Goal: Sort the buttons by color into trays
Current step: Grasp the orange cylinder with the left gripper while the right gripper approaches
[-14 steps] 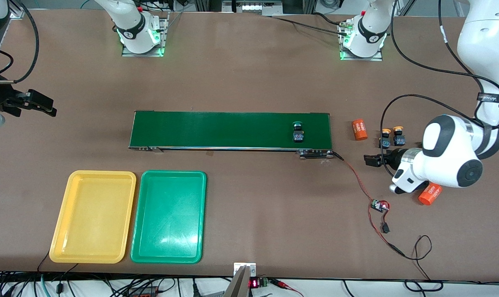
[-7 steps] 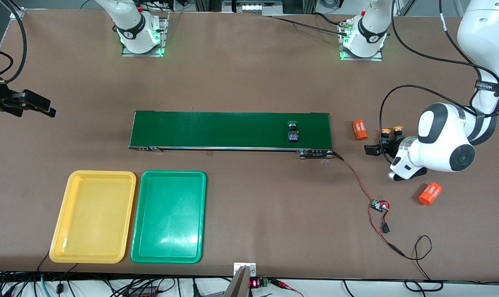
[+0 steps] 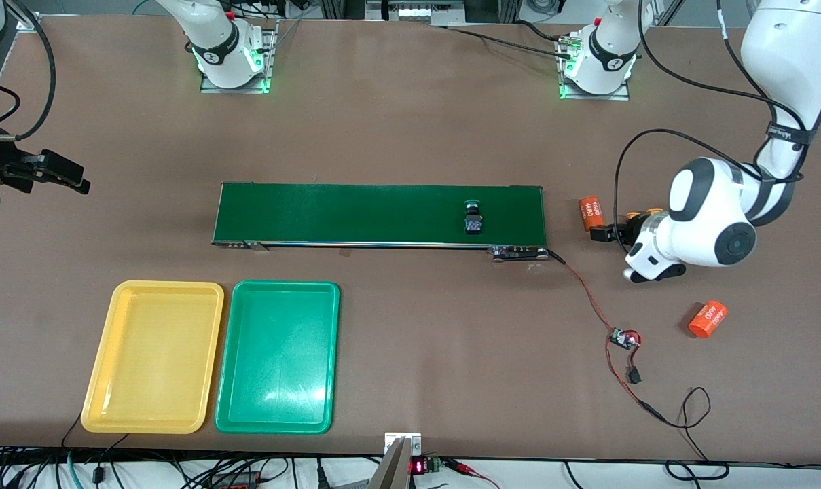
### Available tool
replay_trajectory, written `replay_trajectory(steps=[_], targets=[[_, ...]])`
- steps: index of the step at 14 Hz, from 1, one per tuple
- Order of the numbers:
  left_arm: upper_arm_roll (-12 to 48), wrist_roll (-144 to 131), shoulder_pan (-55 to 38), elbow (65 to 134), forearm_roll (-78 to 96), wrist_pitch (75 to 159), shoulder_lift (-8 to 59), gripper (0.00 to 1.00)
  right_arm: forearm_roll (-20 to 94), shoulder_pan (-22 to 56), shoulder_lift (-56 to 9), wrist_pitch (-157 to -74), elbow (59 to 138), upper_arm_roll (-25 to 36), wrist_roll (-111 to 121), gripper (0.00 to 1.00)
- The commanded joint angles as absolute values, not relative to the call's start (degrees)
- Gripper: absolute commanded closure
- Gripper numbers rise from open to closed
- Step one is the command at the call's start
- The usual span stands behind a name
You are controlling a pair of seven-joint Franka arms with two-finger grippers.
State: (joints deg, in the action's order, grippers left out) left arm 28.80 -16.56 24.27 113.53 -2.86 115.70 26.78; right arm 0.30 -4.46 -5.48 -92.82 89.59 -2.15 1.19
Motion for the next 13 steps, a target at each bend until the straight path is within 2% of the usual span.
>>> replay_trajectory(steps=[1,5,8,9,10,12,13], targets=[[29.0,-16.3,24.0,122.7,-3.9,123.6,21.5,0.00,-0.5,-3.4,-6.4,-93.3,89.8,-2.5,1.3,0.00],[29.0,-16.4,24.0,130.2,-3.9,132.4,20.0,0.00,-0.1,-2.6,-5.8,-90.2,89.7,-2.6,1.5,0.00],[29.0,-16.4,24.1,132.7,-3.9,133.6,19.8,0.02,4.7,-2.8,-5.7,-86.2,89.6,-2.5,1.3,0.00],[29.0,-16.1,24.1,133.1,-4.0,133.6,19.8,0.23,4.8,-2.7,-5.6,-86.0,89.6,-2.5,1.3,0.00],[29.0,-15.8,24.1,133.1,-3.9,133.6,20.0,0.40,5.2,-2.8,-5.5,-85.9,89.6,-2.5,1.2,0.00],[29.0,-15.8,24.0,133.2,-3.9,133.6,20.3,0.53,9.0,-2.9,-4.3,-86.0,90.7,-2.2,0.6,0.00],[29.0,-15.8,24.0,133.2,-3.9,133.6,20.4,0.65,9.6,-2.9,-2.4,-86.9,93.7,-2.2,0.4,0.00]])
